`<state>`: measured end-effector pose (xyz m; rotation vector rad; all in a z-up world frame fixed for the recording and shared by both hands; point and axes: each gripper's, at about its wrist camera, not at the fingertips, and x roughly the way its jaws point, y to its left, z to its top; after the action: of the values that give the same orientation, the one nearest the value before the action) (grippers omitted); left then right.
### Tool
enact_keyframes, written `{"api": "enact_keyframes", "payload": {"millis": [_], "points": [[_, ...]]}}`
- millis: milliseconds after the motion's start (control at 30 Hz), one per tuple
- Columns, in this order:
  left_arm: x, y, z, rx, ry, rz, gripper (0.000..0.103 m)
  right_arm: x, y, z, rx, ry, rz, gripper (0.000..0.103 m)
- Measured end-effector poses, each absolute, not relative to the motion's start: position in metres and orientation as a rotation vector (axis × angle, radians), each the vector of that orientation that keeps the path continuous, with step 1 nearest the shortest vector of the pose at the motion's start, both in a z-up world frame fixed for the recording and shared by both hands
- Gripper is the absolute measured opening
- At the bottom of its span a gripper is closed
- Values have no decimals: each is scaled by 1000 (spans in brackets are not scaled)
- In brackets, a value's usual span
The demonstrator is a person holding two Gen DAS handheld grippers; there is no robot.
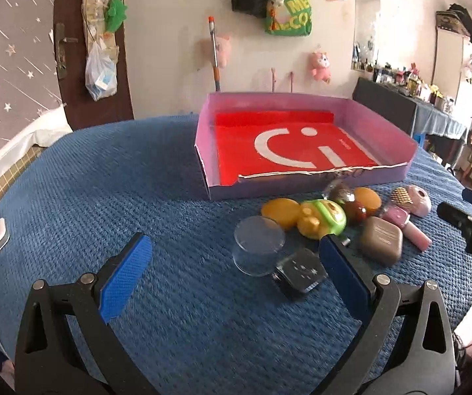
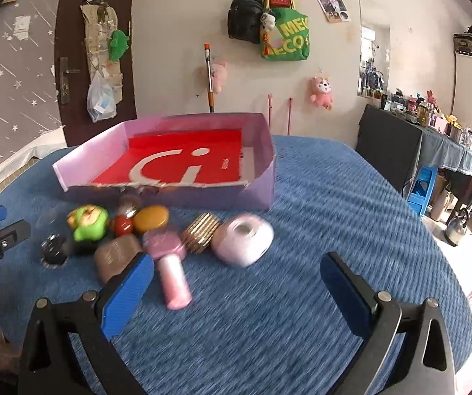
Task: Organize rigid objects
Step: 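Grasp the clear plastic cup with the left tool while the right tool grasps the pink round device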
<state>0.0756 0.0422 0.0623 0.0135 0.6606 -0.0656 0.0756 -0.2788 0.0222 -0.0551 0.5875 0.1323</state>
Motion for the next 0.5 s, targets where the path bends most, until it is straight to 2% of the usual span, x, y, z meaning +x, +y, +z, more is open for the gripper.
{"api": "enact_keyframes", "payload": {"millis": [233, 433, 500], "points": [[108, 51, 47, -18, 807, -114, 99, 122, -300, 13, -62, 731, 177, 103], [120, 48, 37, -4, 861, -129, 82, 142, -300, 9, -143, 791, 227, 103], [124, 48, 35, -13, 879, -137, 69, 146, -297, 7, -170, 802, 252, 102]]}}
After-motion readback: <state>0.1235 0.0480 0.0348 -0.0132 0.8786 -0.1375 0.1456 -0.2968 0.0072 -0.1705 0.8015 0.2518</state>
